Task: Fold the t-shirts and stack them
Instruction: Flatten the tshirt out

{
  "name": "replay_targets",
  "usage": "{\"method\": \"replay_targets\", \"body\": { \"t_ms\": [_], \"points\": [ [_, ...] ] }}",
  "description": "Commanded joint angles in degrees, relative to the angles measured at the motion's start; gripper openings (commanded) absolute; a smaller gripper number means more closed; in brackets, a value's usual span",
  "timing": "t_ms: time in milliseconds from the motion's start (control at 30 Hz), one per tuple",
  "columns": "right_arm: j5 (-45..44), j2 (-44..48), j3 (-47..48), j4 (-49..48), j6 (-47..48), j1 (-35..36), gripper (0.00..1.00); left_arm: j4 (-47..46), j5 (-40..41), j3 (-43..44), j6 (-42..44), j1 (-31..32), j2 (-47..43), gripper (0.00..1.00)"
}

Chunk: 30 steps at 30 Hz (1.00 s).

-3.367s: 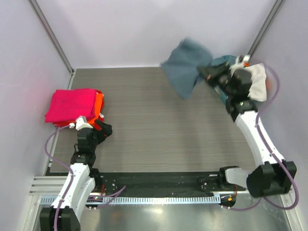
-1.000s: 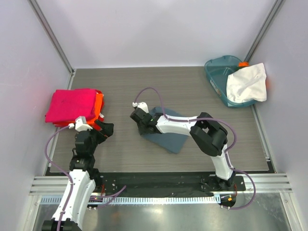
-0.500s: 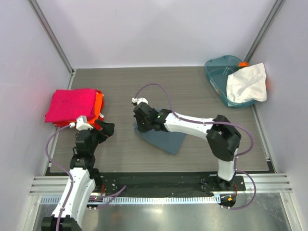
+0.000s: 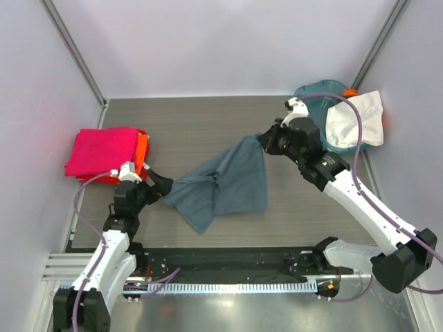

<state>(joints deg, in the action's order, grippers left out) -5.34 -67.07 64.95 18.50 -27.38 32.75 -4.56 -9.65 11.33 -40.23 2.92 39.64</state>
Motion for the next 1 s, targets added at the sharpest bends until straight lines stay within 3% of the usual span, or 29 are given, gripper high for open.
{"method": "replay_targets", "body": {
  "t_ms": [0,400,500,600,633,733,967],
  "points": [
    [1.57,-2.36,-7.98,1.01,-0.49,-2.86,0.01,-2.30,-0.38,4.48,1.02,3.40,4.65,0.95],
    [-4.94,-10.63,-15.20,-1.45,2.06,-7.18,0.01,-1.07,2.44,7.91,0.24,7.45,12.21,0.90],
    [-6.34,-10.45,-15.73,-2.33,1.71,-7.18,0.01,-0.37,2.18,8.18,-1.08,8.15,12.83,0.83],
    [-7.05,-10.36,-16.17,-2.77,1.71,-7.26,0.01,-0.28,0.17,8.27,-1.69,9.12,13.10,0.66],
    [-7.22,-10.28,-16.52,-2.77,1.89,-7.26,0.01,-0.19,-0.10,8.35,-1.70,9.82,12.84,0.56],
    [-7.14,-9.93,-17.13,-3.30,1.80,-7.26,0.01,0.95,-0.19,8.62,-1.96,11.23,11.78,0.52],
    [-6.61,-9.49,-17.31,-3.65,1.89,-7.27,0.01,3.94,1.12,10.11,-3.19,13.34,13.88,0.53]
  ]
}}
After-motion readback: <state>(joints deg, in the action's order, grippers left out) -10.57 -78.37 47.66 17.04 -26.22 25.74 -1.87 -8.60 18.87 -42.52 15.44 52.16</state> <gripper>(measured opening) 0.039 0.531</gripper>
